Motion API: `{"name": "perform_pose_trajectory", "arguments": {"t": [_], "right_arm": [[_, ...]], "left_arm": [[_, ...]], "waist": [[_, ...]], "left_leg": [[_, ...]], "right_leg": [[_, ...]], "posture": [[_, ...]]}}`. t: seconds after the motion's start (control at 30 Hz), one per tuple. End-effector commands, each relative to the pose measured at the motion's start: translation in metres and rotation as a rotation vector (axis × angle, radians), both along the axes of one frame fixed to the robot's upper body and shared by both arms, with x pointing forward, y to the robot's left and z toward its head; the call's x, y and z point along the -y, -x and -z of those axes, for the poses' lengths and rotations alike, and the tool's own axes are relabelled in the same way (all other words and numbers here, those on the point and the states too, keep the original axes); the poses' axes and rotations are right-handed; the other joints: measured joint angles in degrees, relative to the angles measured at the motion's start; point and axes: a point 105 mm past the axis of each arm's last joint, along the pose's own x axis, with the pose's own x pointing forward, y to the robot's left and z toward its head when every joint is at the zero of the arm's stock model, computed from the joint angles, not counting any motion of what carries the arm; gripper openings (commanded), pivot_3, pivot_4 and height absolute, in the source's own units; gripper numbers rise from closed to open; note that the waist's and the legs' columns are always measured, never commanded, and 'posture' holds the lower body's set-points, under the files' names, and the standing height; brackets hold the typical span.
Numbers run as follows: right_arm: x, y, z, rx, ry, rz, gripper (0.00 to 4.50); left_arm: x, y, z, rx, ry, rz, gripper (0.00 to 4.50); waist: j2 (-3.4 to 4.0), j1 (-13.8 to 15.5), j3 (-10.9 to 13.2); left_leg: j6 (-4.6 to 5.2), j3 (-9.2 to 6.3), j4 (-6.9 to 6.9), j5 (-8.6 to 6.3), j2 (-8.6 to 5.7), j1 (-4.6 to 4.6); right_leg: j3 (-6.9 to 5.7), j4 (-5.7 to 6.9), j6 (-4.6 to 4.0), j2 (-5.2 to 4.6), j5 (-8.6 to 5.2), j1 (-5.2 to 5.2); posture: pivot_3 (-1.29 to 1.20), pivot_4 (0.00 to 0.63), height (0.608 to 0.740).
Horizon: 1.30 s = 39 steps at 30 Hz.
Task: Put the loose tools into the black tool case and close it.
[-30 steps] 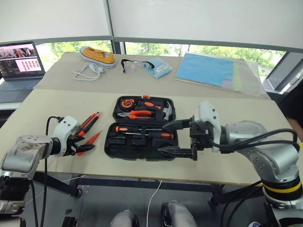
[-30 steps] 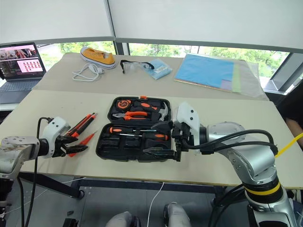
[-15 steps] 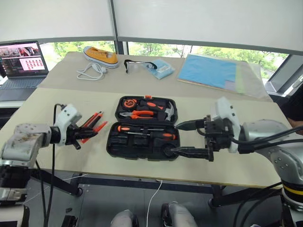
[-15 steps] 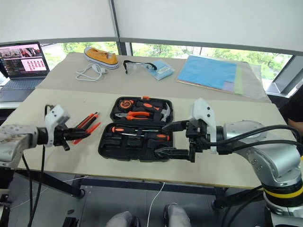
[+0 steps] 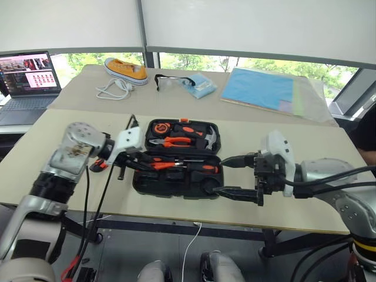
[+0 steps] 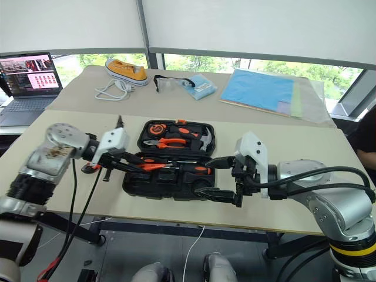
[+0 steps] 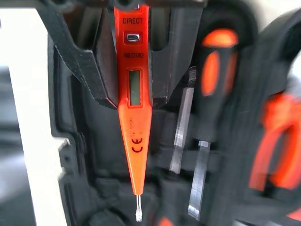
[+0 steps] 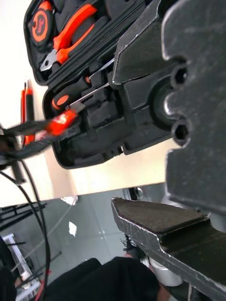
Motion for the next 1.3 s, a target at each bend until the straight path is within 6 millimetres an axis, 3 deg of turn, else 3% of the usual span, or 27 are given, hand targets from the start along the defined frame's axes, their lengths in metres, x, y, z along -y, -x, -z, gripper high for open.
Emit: {"name": "perform_pose_trajectory", "arguments": {"t": [0.03, 0.4, 0.47, 0.63, 0.77, 0.9, 1.07, 1.3], "right_arm": [[0.001, 0.005, -0.01, 0.068, -0.007, 0.013, 4.5], [0.004, -0.001, -0.013, 0.091, -0.026, 0.066, 4.5], [0.003, -0.002, -0.013, 0.093, -0.026, 0.067, 4.5], [0.002, -0.002, -0.013, 0.09, -0.033, 0.065, 4.5], [0.003, -0.002, -0.011, 0.084, -0.04, 0.068, 4.5], [0.002, -0.003, -0.009, 0.079, -0.042, 0.072, 4.5], [0.002, -0.004, -0.007, 0.075, -0.043, 0.071, 4.5], [0.002, -0.005, -0.006, 0.074, -0.041, 0.074, 4.5]], "left_arm": [[-0.003, -0.014, 0.002, 0.07, -0.072, 0.0, 0.44], [0.005, -0.019, 0.007, 0.055, -0.064, 0.024, 0.44], [0.003, -0.018, 0.007, 0.045, -0.062, 0.022, 1.45], [0.0, -0.003, -0.011, 0.007, 0.007, 0.062, 3.1], [-0.001, -0.002, -0.025, 0.003, 0.119, 0.0, 3.1], [0.001, -0.01, -0.035, -0.019, 0.33, -0.137, 2.04], [0.001, -0.012, -0.02, -0.019, 0.361, -0.204, 0.11], [0.008, -0.008, -0.005, -0.045, 0.375, -0.206, 0.05]], "waist": [[-0.01, 0.03, 0.01], [-0.01, 0.01, 0.0], [-0.01, -0.12, 0.0], [-0.01, -0.47, 0.0], [-0.02, -0.46, 0.01], [-0.01, -0.36, 0.0], [-0.01, -0.31, 0.01], [-0.01, -0.24, 0.0]], "left_leg": [[0.01, -0.02, 0.0, 0.0, 0.0, -0.01], [0.36, -0.11, 0.34, -0.19, 0.02, -0.21], [0.37, -0.11, 0.35, -0.2, 0.03, -0.21], [0.37, -0.12, 0.35, -0.2, 0.05, -0.23], [0.37, -0.13, 0.35, -0.2, 0.06, -0.24], [0.37, -0.14, 0.38, -0.2, 0.02, -0.23], [0.38, -0.14, 0.4, -0.2, 0.01, -0.23], [0.37, -0.13, 0.4, -0.19, 0.01, -0.24]], "right_leg": [[-0.01, -0.01, 0.0, 0.0, 0.0, 0.0], [-0.06, 0.0, 0.14, -0.09, 0.05, 0.0], [-0.05, 0.0, 0.14, -0.09, 0.05, 0.0], [-0.07, -0.02, 0.14, -0.06, 0.05, -0.01], [-0.08, -0.01, 0.15, -0.08, 0.05, -0.01], [-0.05, 0.01, 0.19, -0.13, 0.06, -0.01], [-0.06, 0.02, 0.2, -0.13, 0.07, -0.01], [-0.06, 0.02, 0.18, -0.13, 0.08, -0.01]], "posture": [[0.0, 0.15, 0.718], [0.0, 0.15, 0.718], [0.0, 0.15, 0.718], [0.0, 0.15, 0.718], [0.0, 0.15, 0.718], [0.0, 0.15, 0.718], [0.0, 0.15, 0.718], [0.0, 0.15, 0.718]]}}
